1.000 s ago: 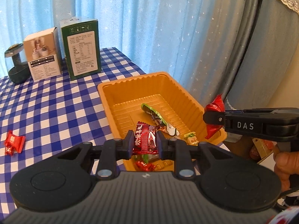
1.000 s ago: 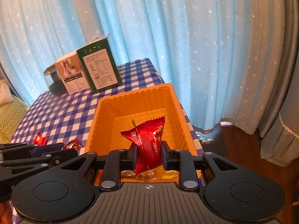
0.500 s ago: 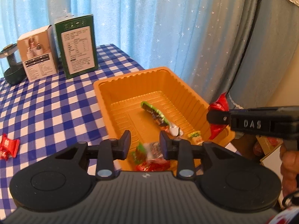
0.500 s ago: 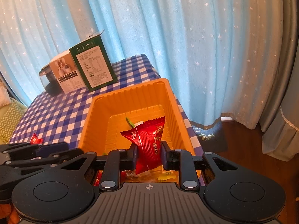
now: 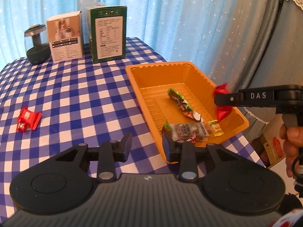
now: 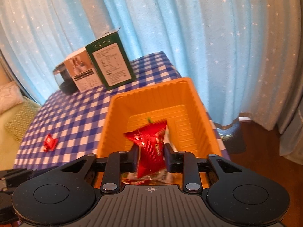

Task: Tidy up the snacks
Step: 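Withdraw both tools from the tray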

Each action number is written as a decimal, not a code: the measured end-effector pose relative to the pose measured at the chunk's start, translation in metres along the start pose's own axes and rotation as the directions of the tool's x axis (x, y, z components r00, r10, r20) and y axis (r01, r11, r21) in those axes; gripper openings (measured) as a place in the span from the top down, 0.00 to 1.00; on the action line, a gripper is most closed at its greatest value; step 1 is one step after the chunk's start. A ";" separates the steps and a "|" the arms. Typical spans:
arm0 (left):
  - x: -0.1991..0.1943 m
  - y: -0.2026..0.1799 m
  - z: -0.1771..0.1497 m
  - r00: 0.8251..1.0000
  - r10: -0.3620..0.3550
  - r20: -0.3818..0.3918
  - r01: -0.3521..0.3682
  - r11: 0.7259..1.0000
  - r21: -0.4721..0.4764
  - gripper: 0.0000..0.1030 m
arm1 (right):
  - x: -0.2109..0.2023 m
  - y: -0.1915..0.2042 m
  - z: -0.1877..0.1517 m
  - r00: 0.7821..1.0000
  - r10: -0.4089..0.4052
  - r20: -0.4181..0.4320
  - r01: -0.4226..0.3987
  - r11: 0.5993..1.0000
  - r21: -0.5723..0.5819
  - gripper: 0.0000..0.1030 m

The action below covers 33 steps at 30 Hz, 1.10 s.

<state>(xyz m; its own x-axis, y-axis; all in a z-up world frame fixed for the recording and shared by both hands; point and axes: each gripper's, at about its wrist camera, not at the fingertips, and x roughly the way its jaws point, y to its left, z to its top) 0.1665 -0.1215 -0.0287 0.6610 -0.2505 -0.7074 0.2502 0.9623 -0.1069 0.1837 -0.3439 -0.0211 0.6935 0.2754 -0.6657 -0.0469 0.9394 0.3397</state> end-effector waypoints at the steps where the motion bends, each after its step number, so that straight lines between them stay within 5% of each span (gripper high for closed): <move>1: -0.003 0.002 -0.002 1.000 0.002 0.001 -0.002 1.000 -0.003 0.64 | -0.002 0.000 0.000 1.000 -0.006 0.010 0.006 1.000 0.001 0.42; 11: -0.030 0.020 -0.015 1.000 0.026 0.015 -0.025 0.999 -0.035 0.53 | -0.035 0.001 -0.016 0.998 -0.035 0.046 0.032 0.998 0.051 0.37; 33: -0.108 0.056 -0.049 0.992 0.111 0.067 -0.105 0.991 -0.078 0.36 | -0.075 0.069 -0.079 1.000 0.022 -0.011 -0.022 1.000 0.008 0.37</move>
<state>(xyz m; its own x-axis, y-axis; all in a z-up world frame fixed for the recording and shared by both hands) 0.0748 -0.0353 0.0073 0.7308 -0.1492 -0.6661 0.1237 0.9886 -0.0857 0.0713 -0.2842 -0.0002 0.6843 0.2981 -0.6655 -0.0562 0.9315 0.3594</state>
